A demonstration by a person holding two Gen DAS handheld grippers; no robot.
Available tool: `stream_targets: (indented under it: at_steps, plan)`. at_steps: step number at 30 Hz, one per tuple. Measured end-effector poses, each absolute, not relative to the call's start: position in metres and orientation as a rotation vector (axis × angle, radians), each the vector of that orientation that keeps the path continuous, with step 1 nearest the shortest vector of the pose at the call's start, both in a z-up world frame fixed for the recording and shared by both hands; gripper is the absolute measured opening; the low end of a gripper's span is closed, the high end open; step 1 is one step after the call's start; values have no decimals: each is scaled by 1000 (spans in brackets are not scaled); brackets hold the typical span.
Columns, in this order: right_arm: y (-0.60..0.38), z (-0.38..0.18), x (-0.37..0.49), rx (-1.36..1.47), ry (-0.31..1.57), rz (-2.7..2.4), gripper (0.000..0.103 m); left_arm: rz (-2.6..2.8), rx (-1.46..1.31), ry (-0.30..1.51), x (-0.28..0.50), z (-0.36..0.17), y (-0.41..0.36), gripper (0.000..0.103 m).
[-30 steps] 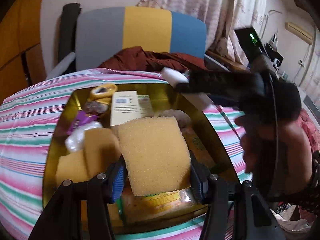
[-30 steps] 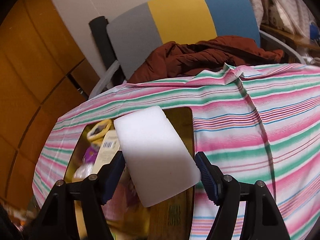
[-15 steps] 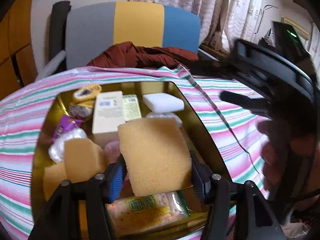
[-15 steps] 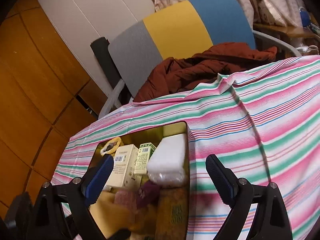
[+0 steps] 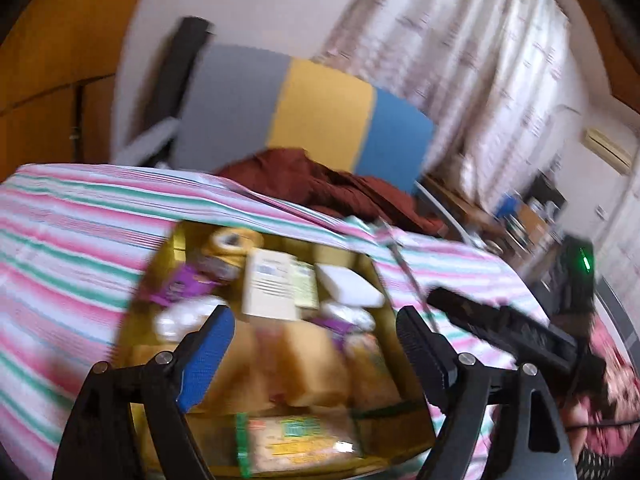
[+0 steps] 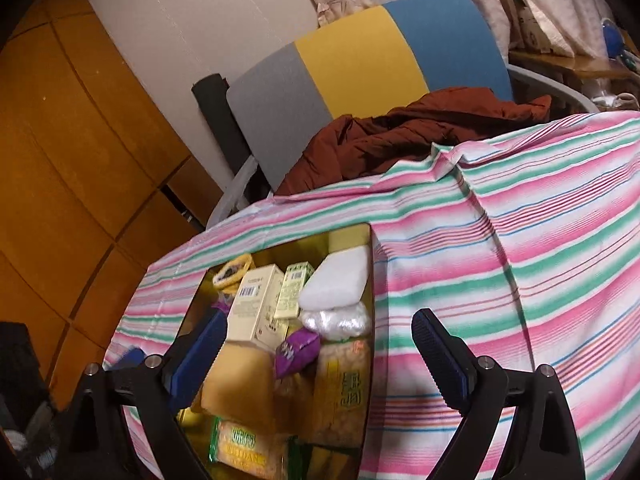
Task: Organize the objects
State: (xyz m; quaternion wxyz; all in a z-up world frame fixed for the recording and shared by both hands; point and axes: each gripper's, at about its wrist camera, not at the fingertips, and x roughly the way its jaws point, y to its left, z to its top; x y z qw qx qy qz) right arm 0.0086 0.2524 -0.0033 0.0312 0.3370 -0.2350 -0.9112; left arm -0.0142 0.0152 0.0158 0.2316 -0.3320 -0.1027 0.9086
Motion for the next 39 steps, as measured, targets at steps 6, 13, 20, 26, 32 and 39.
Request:
stream_targets:
  at_steps: [6, 13, 20, 26, 32, 39]
  plan:
    - [207, -12, 2, 1120, -421, -2738, 77, 2672, -889, -353, -3, 23, -19, 84]
    - [149, -33, -16, 1205, -84, -2666, 64, 2737, -970, -292, 5, 17, -23, 84]
    - [171, -26, -6, 1313, 4, -2764, 68, 2820, -1068, -155, 13, 13, -16, 84]
    - [197, -4, 15, 1236, -295, -2747, 86, 2798, -1150, -173, 11, 12, -10, 84]
    - [181, 14, 15, 1269, -255, -2742, 102, 2884, -1202, -162, 7, 20, -14, 84]
    - [161, 24, 11, 1258, -205, -2794, 103, 2919, -1240, -200, 8, 25, -25, 84]
